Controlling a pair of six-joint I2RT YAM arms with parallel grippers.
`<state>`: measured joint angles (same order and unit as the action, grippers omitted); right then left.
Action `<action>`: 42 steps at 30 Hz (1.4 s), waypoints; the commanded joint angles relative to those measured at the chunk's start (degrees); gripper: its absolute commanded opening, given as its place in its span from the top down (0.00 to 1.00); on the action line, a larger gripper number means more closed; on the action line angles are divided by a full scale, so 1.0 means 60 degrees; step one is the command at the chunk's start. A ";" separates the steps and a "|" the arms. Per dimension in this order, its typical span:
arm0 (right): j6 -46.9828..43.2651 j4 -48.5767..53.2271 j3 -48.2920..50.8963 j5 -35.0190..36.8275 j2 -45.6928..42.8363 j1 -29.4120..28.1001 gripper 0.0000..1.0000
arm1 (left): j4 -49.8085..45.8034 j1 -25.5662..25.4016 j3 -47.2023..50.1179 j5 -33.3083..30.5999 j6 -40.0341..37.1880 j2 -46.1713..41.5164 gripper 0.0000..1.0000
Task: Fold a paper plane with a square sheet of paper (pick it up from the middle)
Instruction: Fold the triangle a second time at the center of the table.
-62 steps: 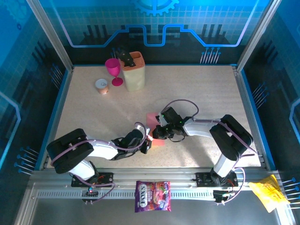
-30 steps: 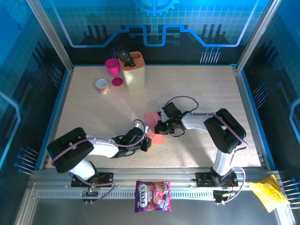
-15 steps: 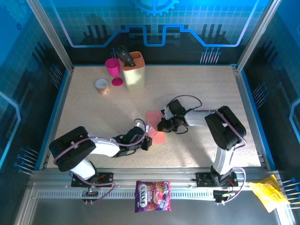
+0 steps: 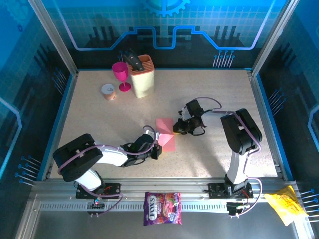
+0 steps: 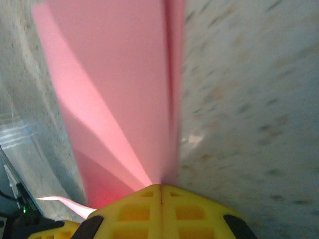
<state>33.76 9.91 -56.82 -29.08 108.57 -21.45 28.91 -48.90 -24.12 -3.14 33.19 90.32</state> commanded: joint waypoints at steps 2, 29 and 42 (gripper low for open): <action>0.0026 0.0207 0.0005 0.1285 0.0030 0.1056 1.00 | -0.2103 0.0035 0.0405 0.0079 0.0263 0.0633 1.00; 0.2197 -0.1740 0.1698 0.2081 -0.1118 -0.3289 1.00 | -0.2210 0.0033 0.0329 0.0039 0.0358 0.0607 1.00; 0.1118 -0.0953 0.1219 0.1789 -0.0524 -0.1477 1.00 | -0.1931 0.0022 0.0464 0.0165 0.0421 0.0871 1.00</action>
<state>43.42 0.40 -48.42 -22.61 102.89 -33.91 30.00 -48.90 -24.29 -3.11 34.63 91.15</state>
